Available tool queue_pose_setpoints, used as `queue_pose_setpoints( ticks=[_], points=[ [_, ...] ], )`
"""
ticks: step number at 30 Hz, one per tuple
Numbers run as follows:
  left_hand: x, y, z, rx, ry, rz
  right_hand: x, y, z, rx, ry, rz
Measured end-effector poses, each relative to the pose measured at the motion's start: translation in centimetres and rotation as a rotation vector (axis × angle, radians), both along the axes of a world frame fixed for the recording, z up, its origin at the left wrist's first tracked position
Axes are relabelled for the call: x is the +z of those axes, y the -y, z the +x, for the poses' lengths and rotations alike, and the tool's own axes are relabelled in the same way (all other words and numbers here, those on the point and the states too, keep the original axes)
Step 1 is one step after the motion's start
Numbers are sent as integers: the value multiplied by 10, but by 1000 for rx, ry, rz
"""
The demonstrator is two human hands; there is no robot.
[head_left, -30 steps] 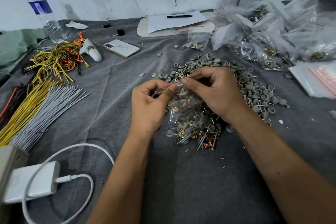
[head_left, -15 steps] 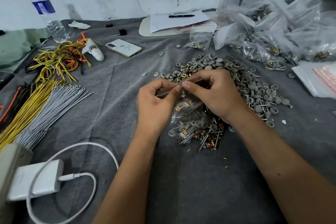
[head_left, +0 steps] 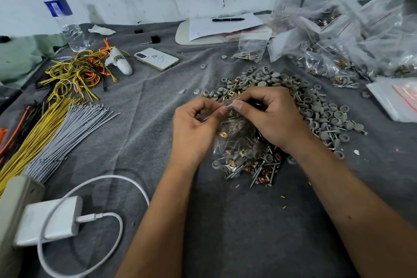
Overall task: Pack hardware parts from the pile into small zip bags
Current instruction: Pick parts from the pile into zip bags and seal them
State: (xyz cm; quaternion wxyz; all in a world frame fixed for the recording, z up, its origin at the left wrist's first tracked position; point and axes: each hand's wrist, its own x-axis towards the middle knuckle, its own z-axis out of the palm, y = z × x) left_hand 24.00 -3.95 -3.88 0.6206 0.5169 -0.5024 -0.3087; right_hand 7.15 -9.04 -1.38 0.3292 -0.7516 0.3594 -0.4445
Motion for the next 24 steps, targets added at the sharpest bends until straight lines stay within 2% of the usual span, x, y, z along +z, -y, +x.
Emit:
queue_pose_setpoints(
  ticks=[4,8,11,13,16,18,20,22,24],
  points=[
    [0,0,-1,-5,150,6,1,-2,-1,31,-75,-87],
    [0,-2,-2,-22,107,-15,3,-4,-1,43,-76,-179],
    [3,-4,-7,-37,-13,-25,6,-6,1,30,8,-187],
    [5,-4,-7,-52,-169,-3,7,-6,0,-23,100,-178],
    [6,-8,-5,-193,-370,68,9,-4,-6,-99,280,-84],
    [5,-12,-12,-264,-229,86,11,-6,-7,-144,376,-25],
    [5,-12,-21,-245,-36,63,16,-7,-7,-189,430,-21],
    [10,-7,-31,-144,-8,30,21,-6,-10,-131,506,21],
    [23,6,-40,-29,-58,15,24,-2,-17,-110,467,56]
  ],
)
